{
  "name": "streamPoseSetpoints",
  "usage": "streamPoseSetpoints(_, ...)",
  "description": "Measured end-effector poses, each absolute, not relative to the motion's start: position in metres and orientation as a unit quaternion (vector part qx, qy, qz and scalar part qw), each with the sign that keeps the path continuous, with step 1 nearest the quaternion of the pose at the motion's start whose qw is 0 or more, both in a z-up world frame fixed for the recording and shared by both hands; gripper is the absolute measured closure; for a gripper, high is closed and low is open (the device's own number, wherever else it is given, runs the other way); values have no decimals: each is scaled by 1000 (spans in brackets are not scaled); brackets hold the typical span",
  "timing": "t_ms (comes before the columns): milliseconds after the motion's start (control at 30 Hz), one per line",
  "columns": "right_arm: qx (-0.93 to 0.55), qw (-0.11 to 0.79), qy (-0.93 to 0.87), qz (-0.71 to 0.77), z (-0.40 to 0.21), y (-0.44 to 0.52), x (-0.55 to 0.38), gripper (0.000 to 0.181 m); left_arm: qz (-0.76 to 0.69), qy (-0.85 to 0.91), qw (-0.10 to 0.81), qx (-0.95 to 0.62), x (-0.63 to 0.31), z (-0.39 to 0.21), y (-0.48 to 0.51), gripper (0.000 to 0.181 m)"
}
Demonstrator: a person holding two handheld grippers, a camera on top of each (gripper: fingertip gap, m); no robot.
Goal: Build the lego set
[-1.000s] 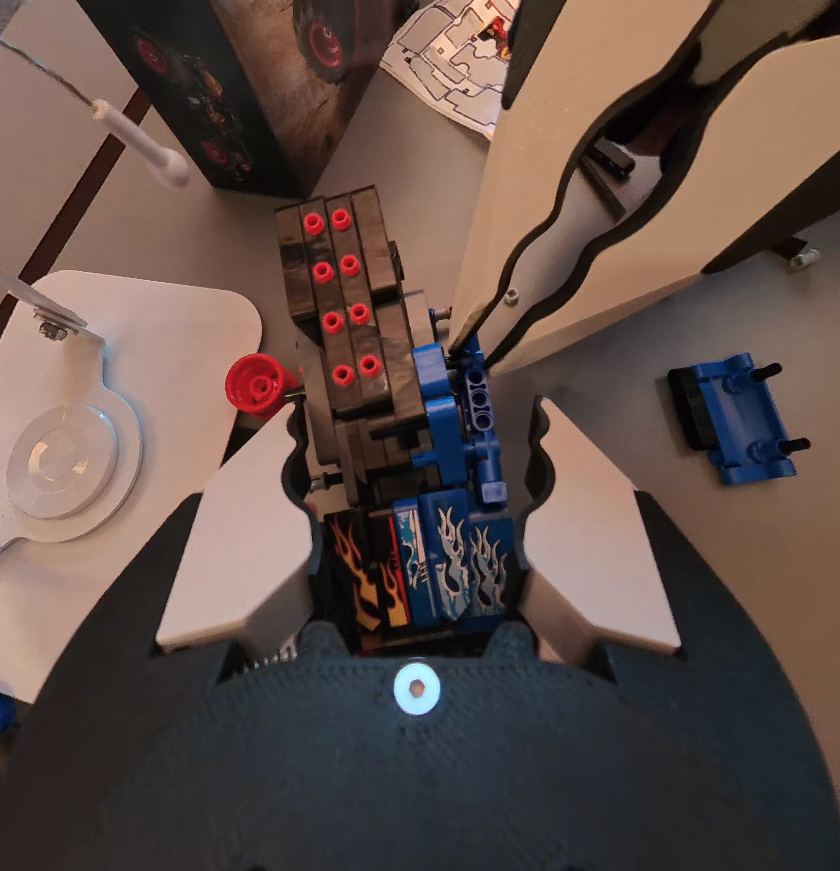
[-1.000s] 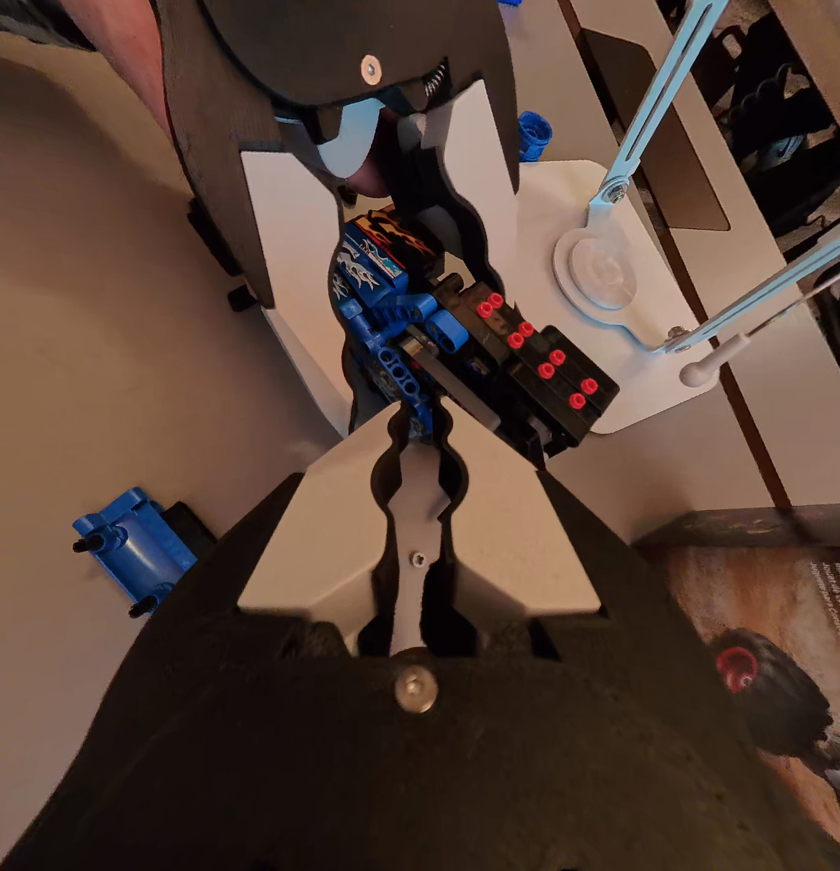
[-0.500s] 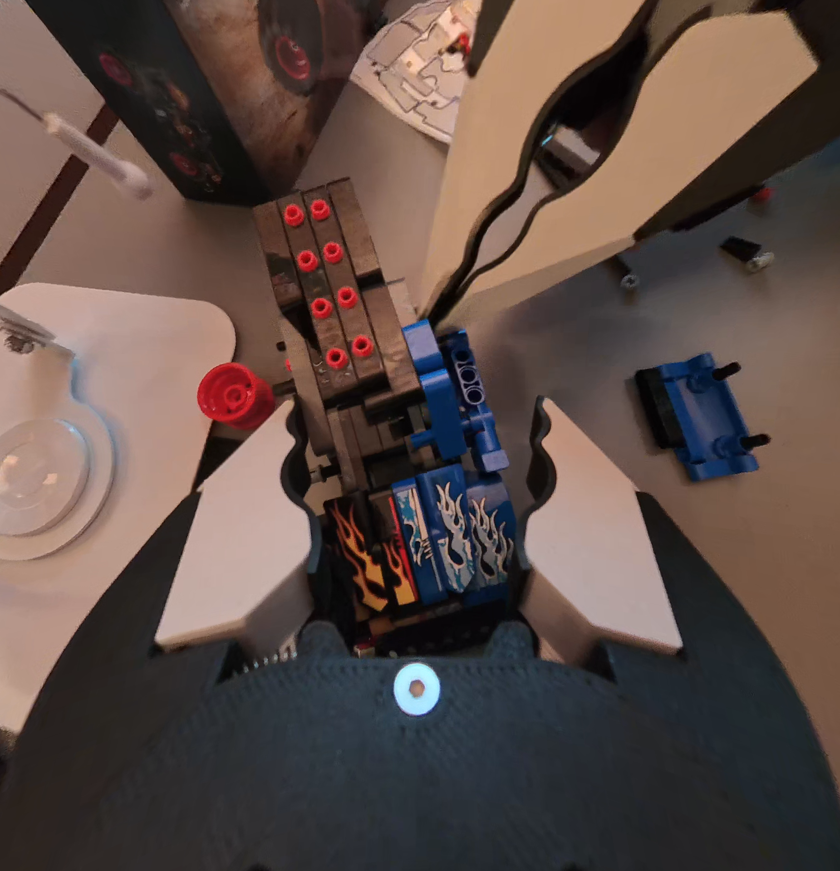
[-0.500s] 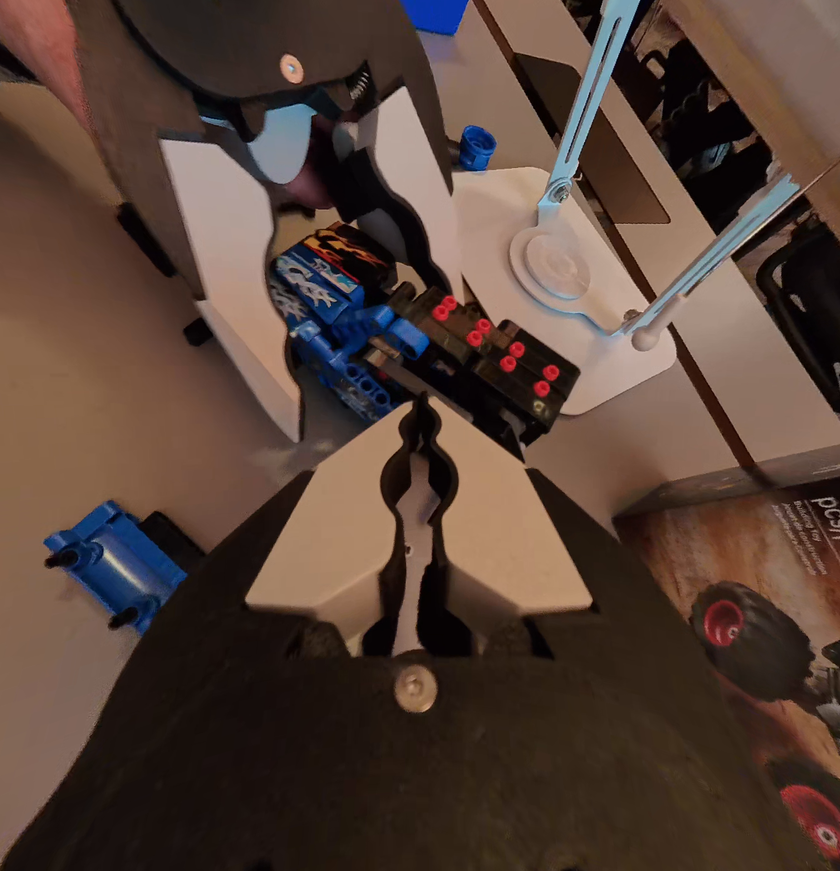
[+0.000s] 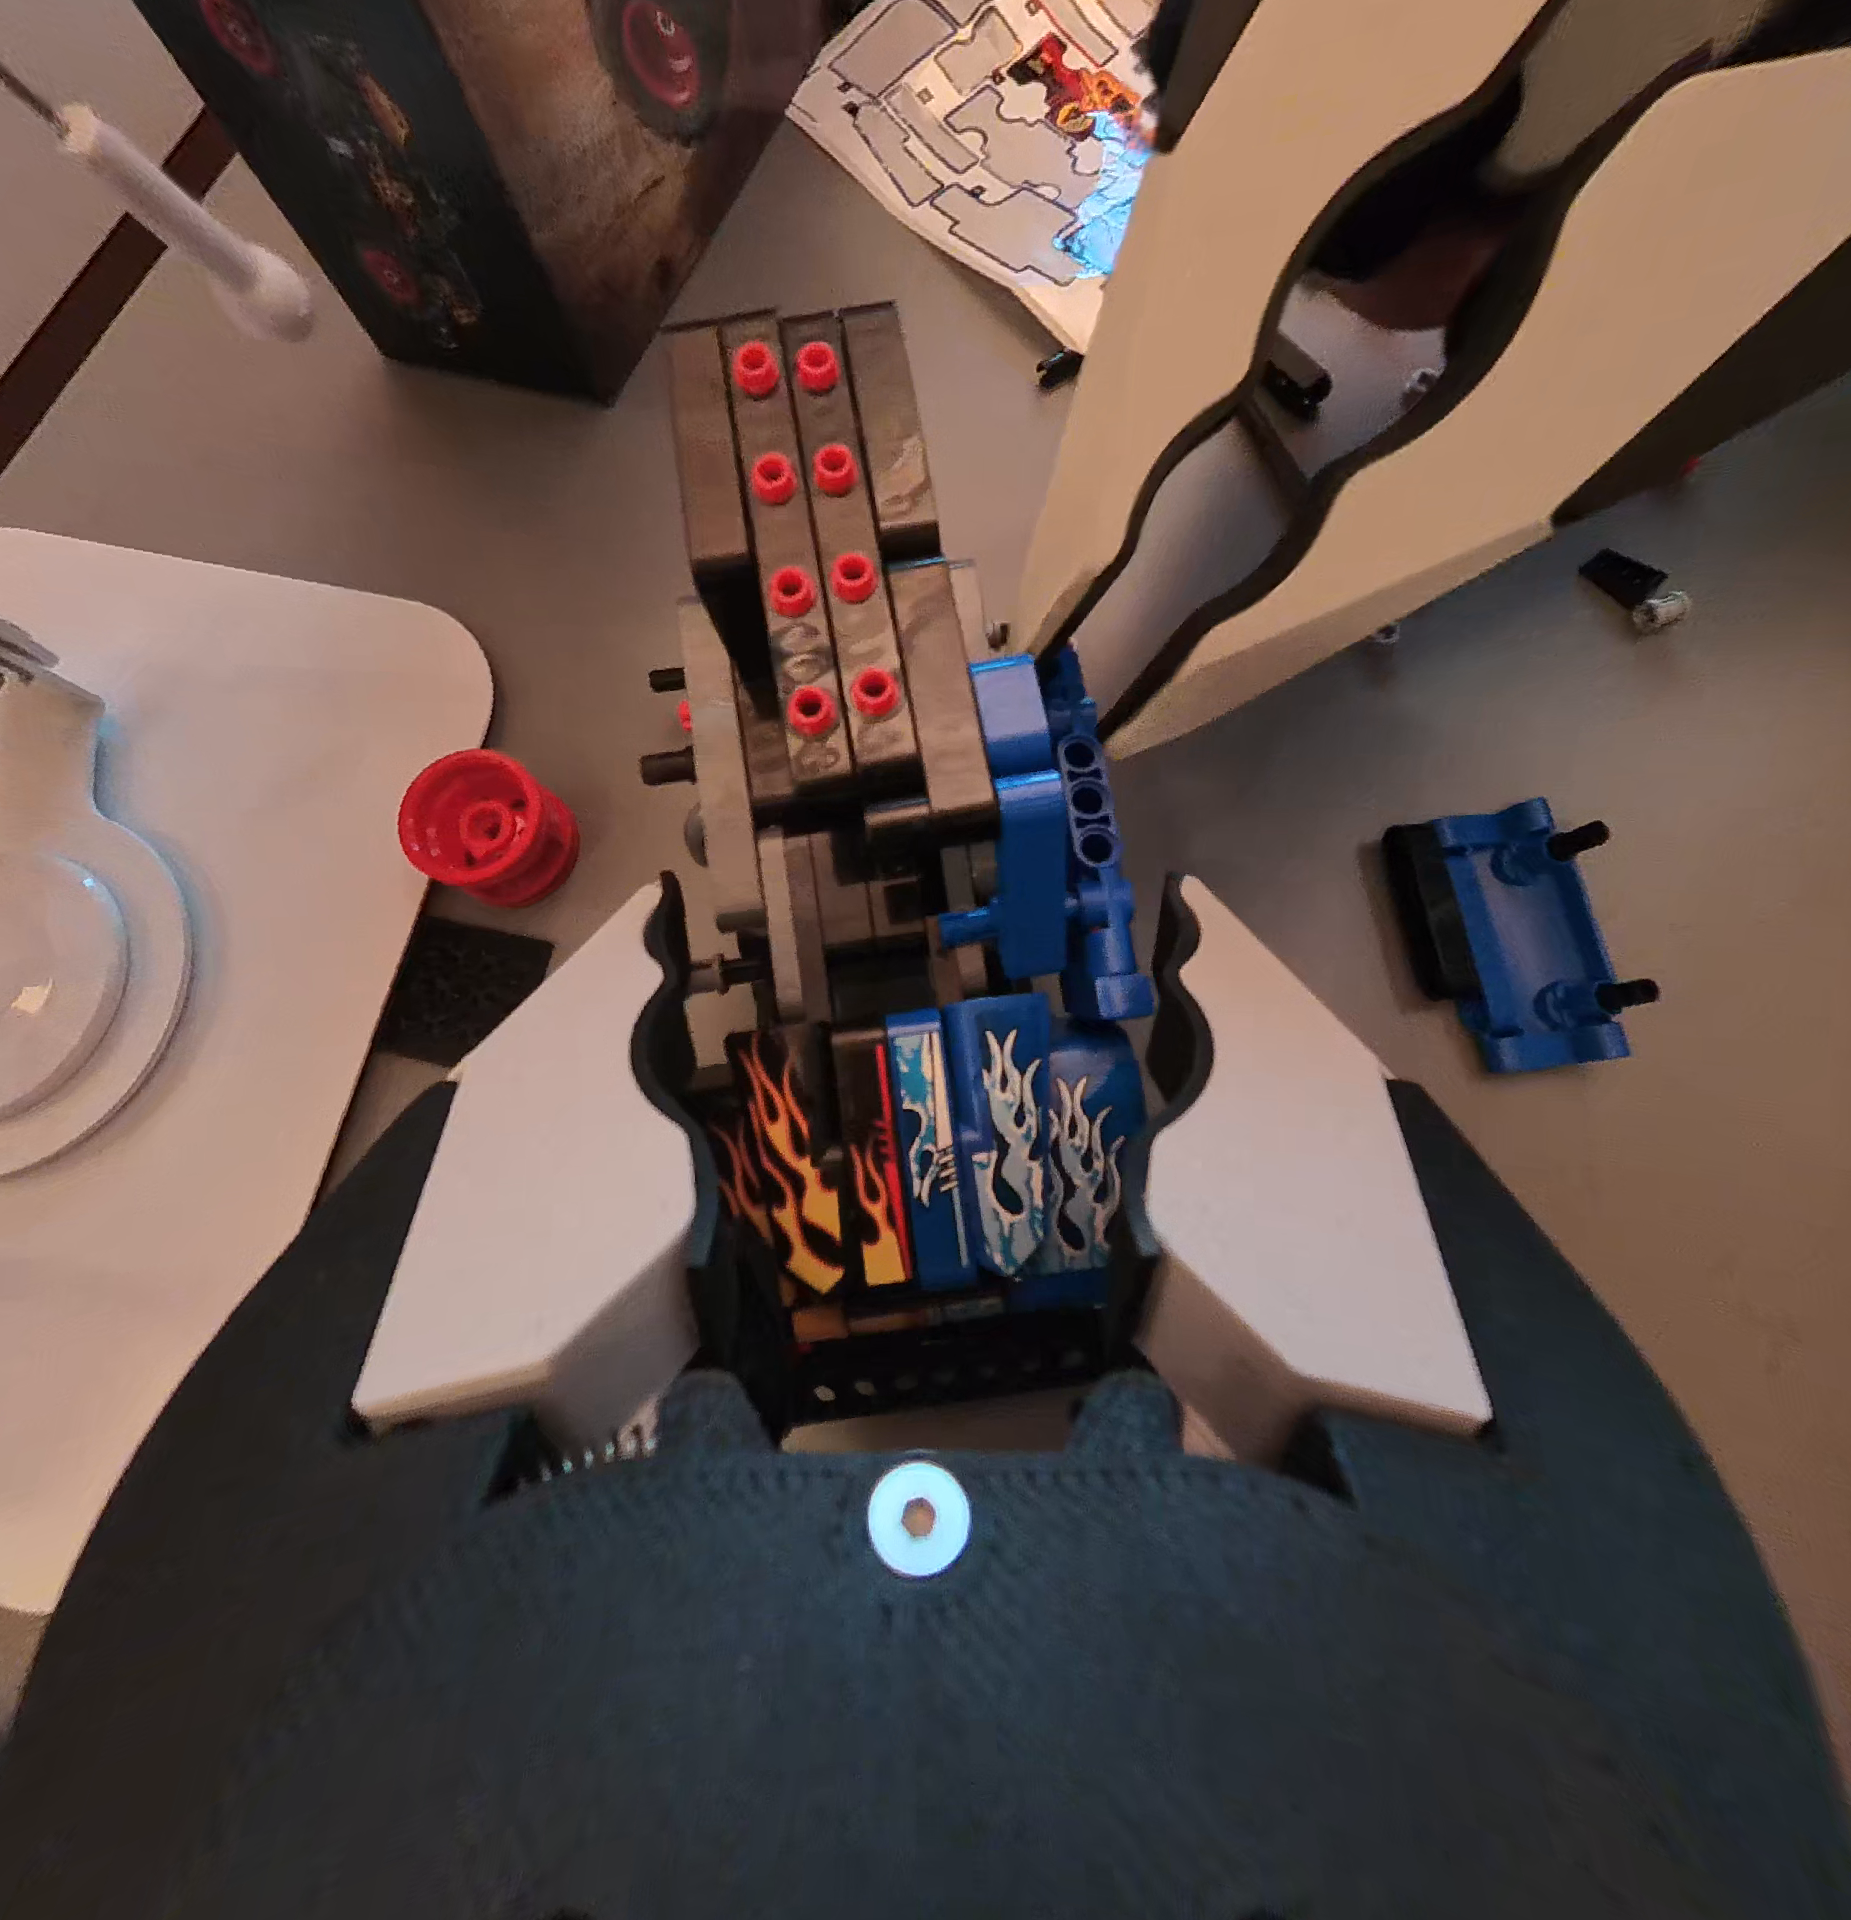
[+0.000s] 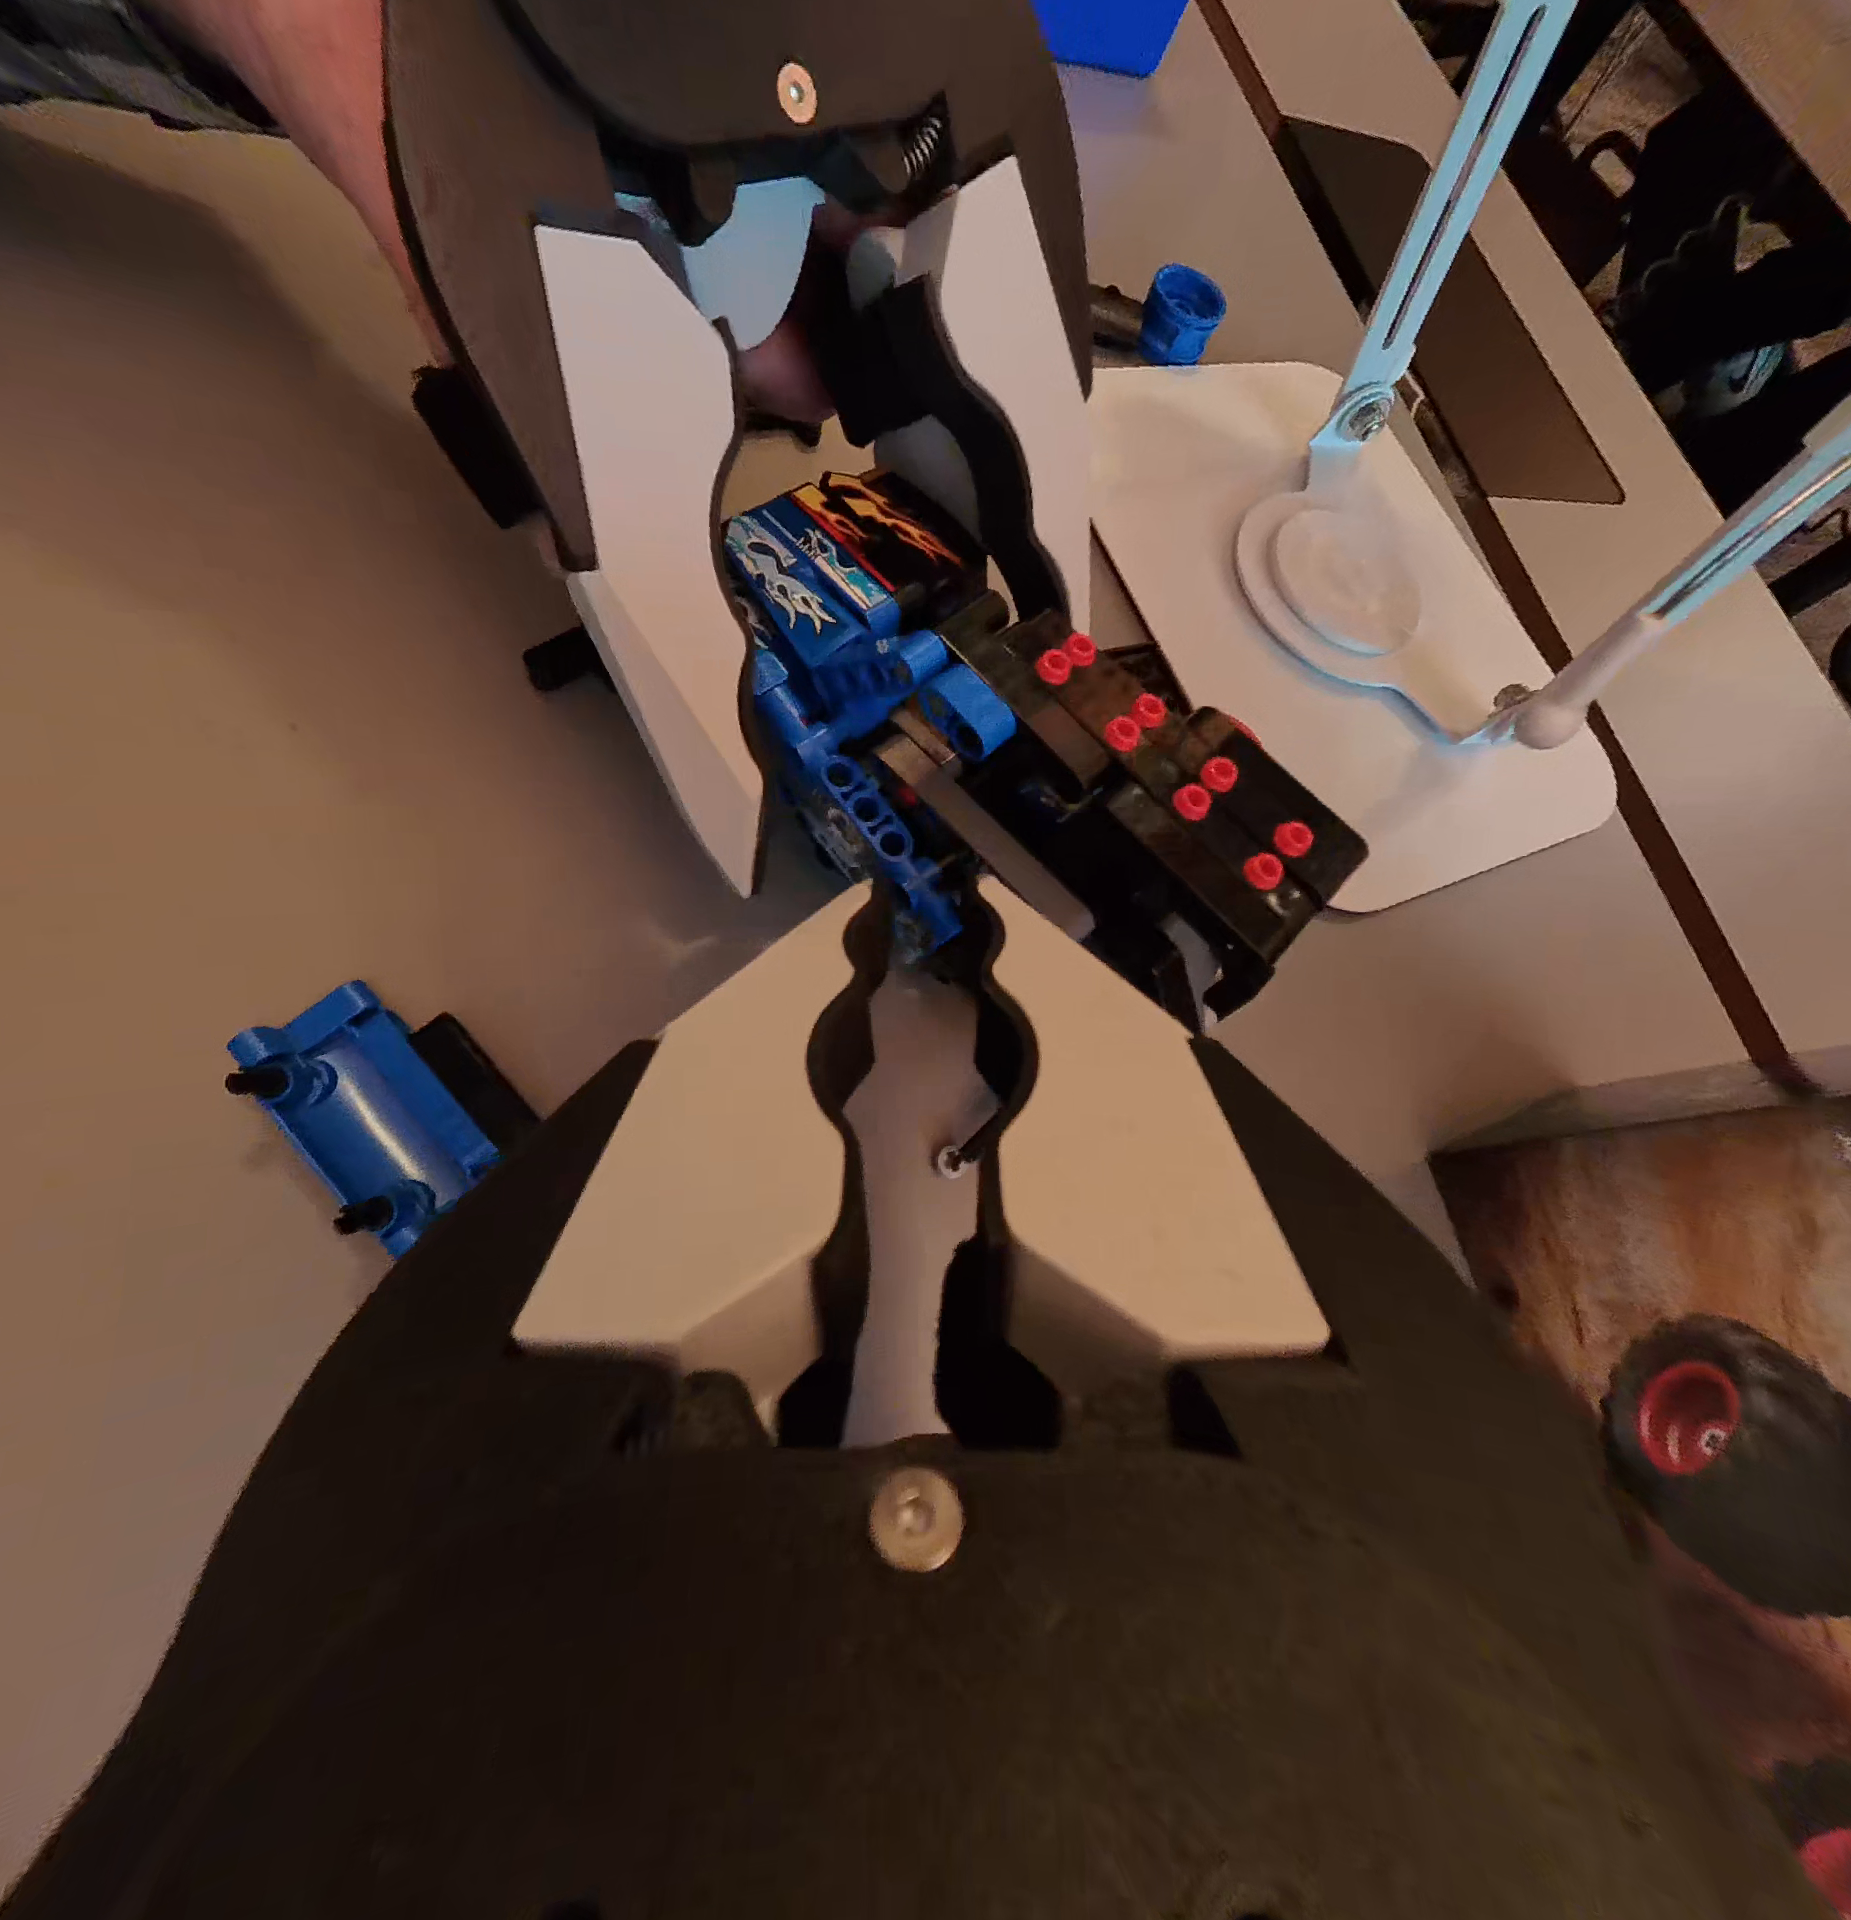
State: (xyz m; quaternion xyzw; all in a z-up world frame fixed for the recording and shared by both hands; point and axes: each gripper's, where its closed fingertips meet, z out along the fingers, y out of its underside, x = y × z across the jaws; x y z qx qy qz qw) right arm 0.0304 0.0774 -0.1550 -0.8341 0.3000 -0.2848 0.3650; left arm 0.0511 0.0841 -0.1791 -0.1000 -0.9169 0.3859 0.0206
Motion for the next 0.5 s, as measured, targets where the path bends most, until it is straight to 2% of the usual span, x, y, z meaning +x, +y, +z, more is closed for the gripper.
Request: streamPoseSetpoints(500, -824, 363, 324, -291, -154, 70, 30, 174, 388, -914, 21, -116, 46, -183, 82, 89)
